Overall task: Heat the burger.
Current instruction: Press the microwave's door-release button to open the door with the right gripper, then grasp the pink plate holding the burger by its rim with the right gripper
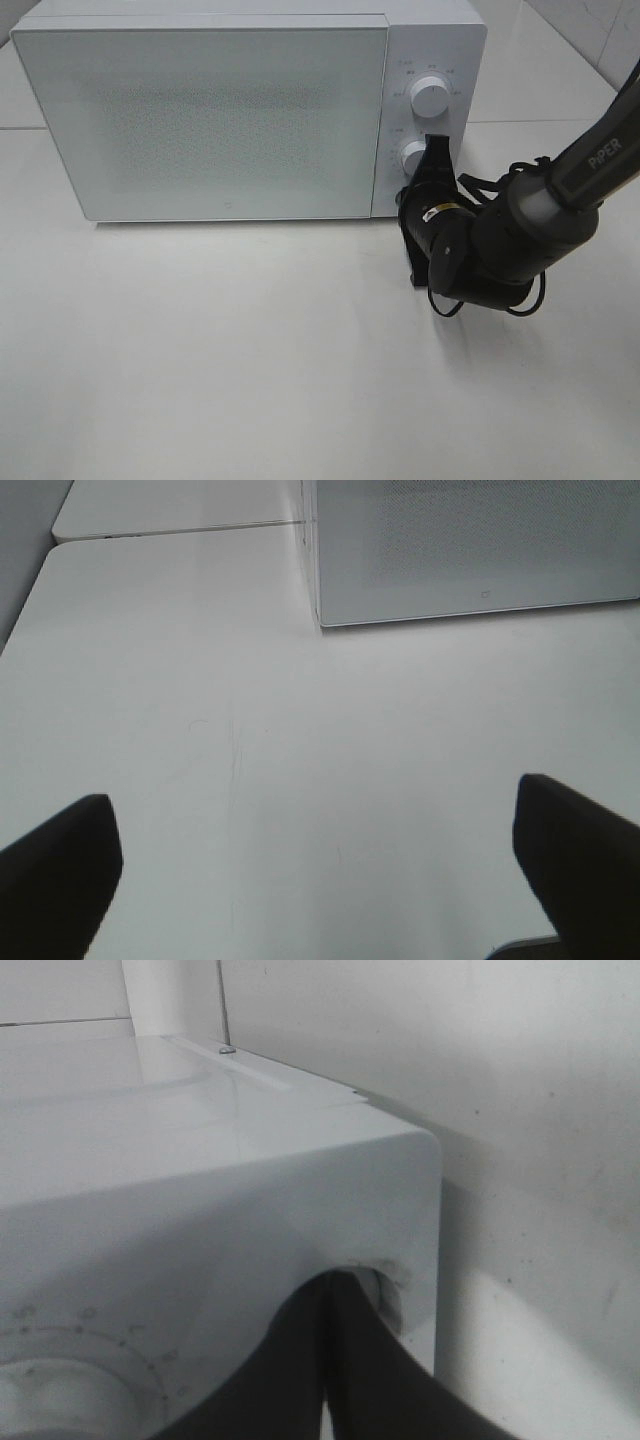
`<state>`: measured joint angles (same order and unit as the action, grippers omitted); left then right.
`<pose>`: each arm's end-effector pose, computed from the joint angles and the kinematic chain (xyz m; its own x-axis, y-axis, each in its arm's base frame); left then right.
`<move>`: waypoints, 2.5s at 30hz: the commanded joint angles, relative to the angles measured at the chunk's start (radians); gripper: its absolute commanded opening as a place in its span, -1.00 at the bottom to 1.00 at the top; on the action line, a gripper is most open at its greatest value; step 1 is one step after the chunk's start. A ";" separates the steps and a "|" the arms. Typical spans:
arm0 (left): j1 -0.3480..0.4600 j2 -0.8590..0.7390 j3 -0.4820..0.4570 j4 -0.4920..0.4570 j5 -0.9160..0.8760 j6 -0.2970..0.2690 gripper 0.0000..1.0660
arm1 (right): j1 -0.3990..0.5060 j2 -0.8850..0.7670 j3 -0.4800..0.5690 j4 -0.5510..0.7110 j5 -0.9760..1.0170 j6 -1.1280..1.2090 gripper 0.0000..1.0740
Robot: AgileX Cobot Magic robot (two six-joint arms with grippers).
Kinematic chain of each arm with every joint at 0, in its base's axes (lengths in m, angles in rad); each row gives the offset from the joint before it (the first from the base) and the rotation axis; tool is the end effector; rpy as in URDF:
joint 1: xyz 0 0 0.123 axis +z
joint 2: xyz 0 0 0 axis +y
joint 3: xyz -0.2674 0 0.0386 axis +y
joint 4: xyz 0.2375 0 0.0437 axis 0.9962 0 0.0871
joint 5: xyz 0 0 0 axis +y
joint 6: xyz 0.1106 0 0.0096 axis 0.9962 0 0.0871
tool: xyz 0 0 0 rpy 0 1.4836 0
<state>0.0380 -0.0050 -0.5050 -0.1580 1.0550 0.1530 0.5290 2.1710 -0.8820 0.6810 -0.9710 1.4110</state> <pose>0.0178 -0.0145 0.2662 -0.4292 0.0575 -0.9014 0.1177 0.9930 0.0073 0.3571 0.1419 0.0731 0.0695 0.9946 0.0765 0.2902 -0.0936 0.9524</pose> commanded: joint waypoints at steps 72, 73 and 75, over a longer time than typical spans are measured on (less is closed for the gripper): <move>0.000 -0.018 0.002 0.001 -0.013 -0.005 0.88 | 0.068 -0.294 0.142 0.206 0.353 -0.452 -1.00; 0.000 -0.018 0.002 0.001 -0.013 -0.005 0.88 | 0.068 -0.294 0.142 0.206 0.353 -0.452 -1.00; 0.000 -0.018 0.002 0.001 -0.013 -0.005 0.88 | 0.068 -0.346 0.160 0.207 0.437 -0.585 -1.00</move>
<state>0.0380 -0.0050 -0.5050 -0.1580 1.0550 0.1530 0.5950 1.8560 -0.7290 0.8940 -0.5870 0.9160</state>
